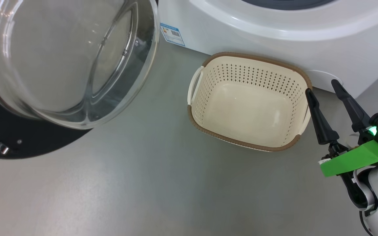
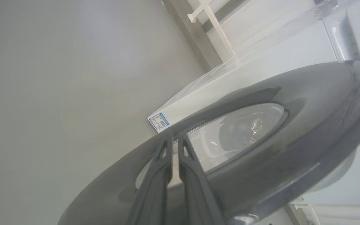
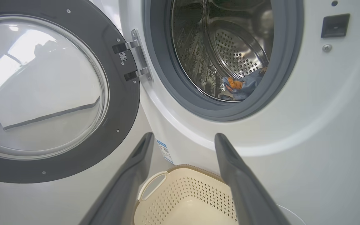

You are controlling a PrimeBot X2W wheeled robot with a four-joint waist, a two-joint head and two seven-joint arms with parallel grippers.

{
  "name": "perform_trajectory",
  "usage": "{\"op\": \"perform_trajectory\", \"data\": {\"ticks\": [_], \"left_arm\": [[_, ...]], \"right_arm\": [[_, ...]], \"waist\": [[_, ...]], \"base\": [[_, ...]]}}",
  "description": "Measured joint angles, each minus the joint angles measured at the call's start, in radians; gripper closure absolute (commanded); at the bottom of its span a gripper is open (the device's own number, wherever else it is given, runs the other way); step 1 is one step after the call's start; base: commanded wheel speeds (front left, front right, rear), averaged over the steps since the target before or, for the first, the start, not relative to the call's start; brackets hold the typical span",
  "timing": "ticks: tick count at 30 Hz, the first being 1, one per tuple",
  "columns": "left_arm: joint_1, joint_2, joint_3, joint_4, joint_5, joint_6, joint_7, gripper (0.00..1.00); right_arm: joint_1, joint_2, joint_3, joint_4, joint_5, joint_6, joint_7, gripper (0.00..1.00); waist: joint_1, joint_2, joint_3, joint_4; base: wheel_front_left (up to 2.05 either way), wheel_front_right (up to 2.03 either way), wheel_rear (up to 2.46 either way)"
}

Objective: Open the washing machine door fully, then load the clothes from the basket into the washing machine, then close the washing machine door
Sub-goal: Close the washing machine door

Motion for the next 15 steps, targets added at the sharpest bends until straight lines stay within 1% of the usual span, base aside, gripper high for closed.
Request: {"op": "perform_trajectory", "data": {"ticks": [5, 8, 12, 15], "left_arm": [[0.017, -0.010, -0.002, -0.028, 0.000, 0.000, 0.017, 1.00], [0.035, -0.009, -0.002, -0.065, -0.002, 0.000, 0.051, 1.00], [0.065, -0.010, -0.002, -0.120, -0.042, 0.000, 0.115, 1.00], [0.093, -0.010, -0.004, -0.174, -0.051, 0.000, 0.154, 1.00]], "right_arm": [[0.001, 0.002, -0.003, 0.000, 0.000, 0.000, 0.000, 0.00], [0.002, 0.008, -0.006, 0.001, 0.000, 0.000, 0.000, 0.00], [0.004, 0.021, -0.020, 0.000, 0.000, 0.000, 0.000, 0.00], [0.016, 0.021, -0.027, -0.002, 0.000, 0.000, 0.000, 0.00]], "waist": [[0.0000, 0.0000, -0.016, 0.000], [0.0000, 0.0000, -0.031, -0.001], [0.0000, 0.0000, -0.054, -0.004], [-0.0001, 0.0000, -0.071, -0.006]], "base": [[0.00, 0.00, 0.00], [0.00, 0.00, 0.00], [0.00, 0.00, 0.00], [0.00, 0.00, 0.00]]}}
